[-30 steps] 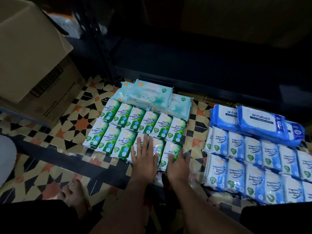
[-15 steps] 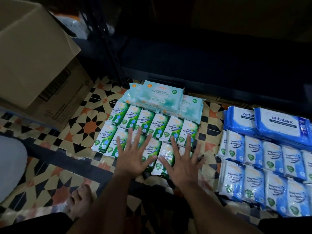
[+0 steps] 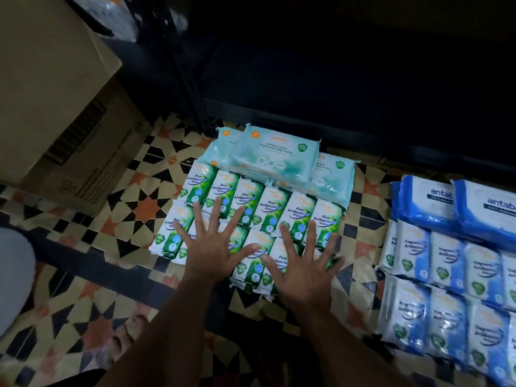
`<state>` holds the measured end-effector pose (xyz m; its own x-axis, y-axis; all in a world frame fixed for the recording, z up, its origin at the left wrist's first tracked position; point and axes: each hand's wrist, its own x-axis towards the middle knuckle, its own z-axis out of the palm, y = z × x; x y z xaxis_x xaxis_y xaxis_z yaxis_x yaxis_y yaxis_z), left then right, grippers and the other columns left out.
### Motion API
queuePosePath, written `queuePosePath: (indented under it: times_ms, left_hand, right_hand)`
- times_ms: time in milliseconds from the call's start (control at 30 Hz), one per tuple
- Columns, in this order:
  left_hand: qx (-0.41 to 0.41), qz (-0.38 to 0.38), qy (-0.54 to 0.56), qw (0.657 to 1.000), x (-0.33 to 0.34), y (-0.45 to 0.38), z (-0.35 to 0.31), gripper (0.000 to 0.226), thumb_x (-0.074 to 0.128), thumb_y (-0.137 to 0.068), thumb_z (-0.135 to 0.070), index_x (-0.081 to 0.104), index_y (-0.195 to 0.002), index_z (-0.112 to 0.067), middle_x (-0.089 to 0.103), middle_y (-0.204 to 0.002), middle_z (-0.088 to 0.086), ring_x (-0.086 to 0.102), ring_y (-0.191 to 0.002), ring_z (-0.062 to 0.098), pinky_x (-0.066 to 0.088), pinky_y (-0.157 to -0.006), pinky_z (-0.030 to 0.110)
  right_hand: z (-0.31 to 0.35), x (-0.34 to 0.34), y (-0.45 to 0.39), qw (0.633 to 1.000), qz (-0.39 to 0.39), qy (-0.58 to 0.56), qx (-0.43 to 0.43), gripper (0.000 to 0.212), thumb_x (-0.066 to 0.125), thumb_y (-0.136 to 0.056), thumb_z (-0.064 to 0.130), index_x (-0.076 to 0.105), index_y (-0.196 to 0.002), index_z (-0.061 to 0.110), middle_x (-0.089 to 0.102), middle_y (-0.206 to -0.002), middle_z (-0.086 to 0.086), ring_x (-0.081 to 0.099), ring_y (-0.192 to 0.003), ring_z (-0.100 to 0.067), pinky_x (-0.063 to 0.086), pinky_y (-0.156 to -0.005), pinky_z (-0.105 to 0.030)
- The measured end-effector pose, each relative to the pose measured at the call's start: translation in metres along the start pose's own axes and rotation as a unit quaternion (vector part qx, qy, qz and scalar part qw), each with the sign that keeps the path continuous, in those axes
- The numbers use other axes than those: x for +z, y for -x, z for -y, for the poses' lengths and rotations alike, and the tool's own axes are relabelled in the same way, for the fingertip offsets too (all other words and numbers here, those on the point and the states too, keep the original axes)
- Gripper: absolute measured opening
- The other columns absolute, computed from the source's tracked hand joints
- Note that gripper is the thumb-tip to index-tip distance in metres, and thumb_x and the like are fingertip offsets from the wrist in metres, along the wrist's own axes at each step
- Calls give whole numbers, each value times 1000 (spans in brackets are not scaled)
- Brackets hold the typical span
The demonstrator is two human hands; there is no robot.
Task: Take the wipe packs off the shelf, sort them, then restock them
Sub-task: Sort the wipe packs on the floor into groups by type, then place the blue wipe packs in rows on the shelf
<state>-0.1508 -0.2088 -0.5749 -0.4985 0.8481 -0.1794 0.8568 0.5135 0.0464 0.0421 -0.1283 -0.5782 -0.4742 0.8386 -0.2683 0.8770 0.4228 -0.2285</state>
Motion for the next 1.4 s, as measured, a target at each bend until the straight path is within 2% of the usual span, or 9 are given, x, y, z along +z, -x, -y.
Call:
queuePosePath:
  times_ms: [167, 300, 400, 567, 900, 1033, 1167, 1233, 1400]
  left_hand:
    - [-8, 1, 47, 999, -1, -3, 2, 86, 24, -81, -93, 6, -155, -55, -13, -169, -5, -22, -151, 40, -2, -104, 85]
    - [-11, -18, 79, 997, -11, -16, 3, 79, 28, -88, -87, -1, -154, -56, -22, -166, -8, -32, -148, 34, -9, -108, 80]
    - [72, -9, 40, 997, -15, -27, 10, 78, 28, -90, -84, -7, -154, -55, -21, -166, -8, -27, -150, 33, -7, -107, 81]
    - [139, -5, 1, 990, -11, -48, 16, 76, 24, -93, -81, -2, -157, -50, -18, -167, -13, -20, -153, 22, -3, -107, 81]
    - [105, 28, -9, 994, -15, -47, 5, 74, 12, -92, -82, -5, -156, -50, -29, -163, -13, -29, -150, 23, -8, -108, 79]
    - [96, 13, 25, 995, -33, -25, -26, 70, 17, -97, -76, -6, -157, -47, -29, -164, -11, -28, -151, 24, -15, -113, 72]
    - [107, 28, 20, 994, -58, -1, -64, 66, 16, -99, -70, 6, -159, -43, 4, -169, -6, -12, -155, 23, -15, -118, 63]
    - [104, 25, 22, 994, -76, 6, -86, 58, 26, -103, -60, 24, -156, -37, 28, -162, -6, 4, -155, 23, -10, -119, 60]
    - [92, -35, -16, 995, -125, 23, -144, 23, 42, -104, -36, 55, -118, -23, 66, -116, 1, 52, -120, 28, 28, -109, 50]
  right_hand:
    - [1, -6, -2, 1000, 5, -12, 5, 77, 11, -85, 91, 6, -154, 57, -5, -169, -4, -17, -149, -49, 8, -105, -83]
    - [8, -17, -9, 999, 0, -47, 14, 80, 7, -80, 94, -9, -151, 60, -23, -166, 2, -31, -146, -42, -3, -105, -82]
    - [10, -14, -11, 999, 21, -29, 9, 82, 9, -78, 96, -22, -146, 62, -37, -160, 7, -40, -141, -42, -7, -103, -83]
    - [12, -5, -17, 1000, 12, -1, 11, 77, 9, -82, 93, -19, -147, 61, -38, -160, 8, -37, -143, -44, -3, -106, -81]
    - [11, -17, -20, 997, 41, -66, 4, 67, 10, -88, 86, -17, -146, 64, -36, -160, 13, -41, -142, -38, -9, -107, -79]
    - [5, -39, -14, 992, 41, -116, 4, 66, 10, -91, 81, -11, -149, 61, -20, -166, 14, -26, -150, -35, -6, -112, -76]
    - [-6, -63, -6, 988, -4, -150, 30, 54, 25, -102, 64, 28, -152, 45, 20, -165, 4, 7, -152, -33, 17, -116, -64]
    - [-12, -78, -1, 985, -49, -156, 45, 39, 37, -104, 50, 51, -137, 32, 49, -145, -2, 33, -138, -32, 36, -107, -52]
    - [-26, -127, 15, 968, -135, -185, 99, 24, 43, -102, 30, 64, -105, 19, 62, -110, -4, 53, -109, -31, 46, -86, -44]
